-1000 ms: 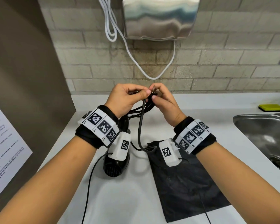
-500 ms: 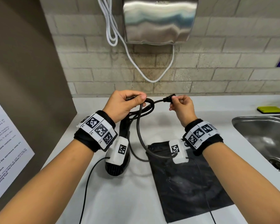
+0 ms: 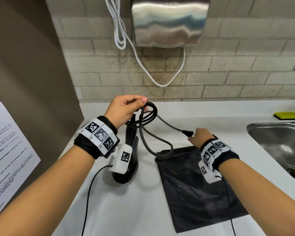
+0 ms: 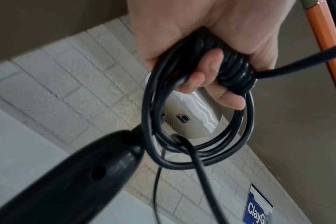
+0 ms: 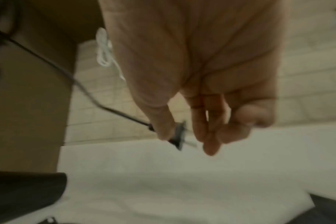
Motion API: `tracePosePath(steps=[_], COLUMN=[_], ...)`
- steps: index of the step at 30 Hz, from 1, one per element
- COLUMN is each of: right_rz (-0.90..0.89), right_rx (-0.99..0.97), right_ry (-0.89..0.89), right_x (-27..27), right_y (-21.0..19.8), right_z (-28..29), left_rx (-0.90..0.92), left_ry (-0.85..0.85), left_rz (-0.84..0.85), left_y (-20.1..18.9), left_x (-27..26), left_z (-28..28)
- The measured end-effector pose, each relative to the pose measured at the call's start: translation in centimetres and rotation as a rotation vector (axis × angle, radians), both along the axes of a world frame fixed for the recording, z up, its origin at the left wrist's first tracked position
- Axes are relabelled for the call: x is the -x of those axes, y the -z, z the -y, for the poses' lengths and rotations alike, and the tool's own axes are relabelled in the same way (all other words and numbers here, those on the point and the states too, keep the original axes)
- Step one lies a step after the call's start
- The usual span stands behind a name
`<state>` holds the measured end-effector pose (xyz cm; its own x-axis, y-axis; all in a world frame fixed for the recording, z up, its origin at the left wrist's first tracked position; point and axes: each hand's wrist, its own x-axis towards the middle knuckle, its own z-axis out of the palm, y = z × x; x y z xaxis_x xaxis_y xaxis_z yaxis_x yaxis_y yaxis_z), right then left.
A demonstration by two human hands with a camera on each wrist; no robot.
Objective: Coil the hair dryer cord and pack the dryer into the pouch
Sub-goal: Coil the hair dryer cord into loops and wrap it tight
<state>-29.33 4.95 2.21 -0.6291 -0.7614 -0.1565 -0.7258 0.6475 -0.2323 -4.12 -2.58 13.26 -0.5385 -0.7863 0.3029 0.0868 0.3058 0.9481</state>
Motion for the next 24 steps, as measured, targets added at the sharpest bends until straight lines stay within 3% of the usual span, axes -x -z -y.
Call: tracePosePath(steps=[2,4,7,8,10,13,19,24], right_rz=[-0.074,-0.105,0.083,0.124,0.267,0.396,0.23,0.073], right_rx=[-0.003,0.127,0.579,0.67,0.706,0.71,0.802,0.625], right_ry=[-0.035,-0.139,-0.54,-0.688,-0.793,-0.728,-0.397,-0.264], right_x=[-1.7,-3.4,-5.6,-6.3,-7.4,-7.5,-3.7,-0.6], right_y=[-1.1,-2.2,-3.5,-4.0,-4.6,-4.8,-4.2,-0.6], right_z=[0.8,1.8,3.8,4.1,4.2,3.7,3.2,2.5], left_rx=[-0.002,0.0,0.006,0.002,-0.006,-0.013,-0.042,-0.089], left_ry=[0.023,0.048,0.096,0.111,0.11,0.072,0.026,0.012], left_rz=[0.016,0.027,0.032,0.021,0.013,0.047,0.017,-0.018], left_y=[0.0,0.1,0.0,-0.1,-0.2,0.1,0.2,0.1], left_x=[0.3,0.6,1.0,1.2,1.2,0.8,0.0,-0.1], left_z=[-0.2,-0.3,-0.8,-1.0,-1.0,-0.3,0.5,0.8])
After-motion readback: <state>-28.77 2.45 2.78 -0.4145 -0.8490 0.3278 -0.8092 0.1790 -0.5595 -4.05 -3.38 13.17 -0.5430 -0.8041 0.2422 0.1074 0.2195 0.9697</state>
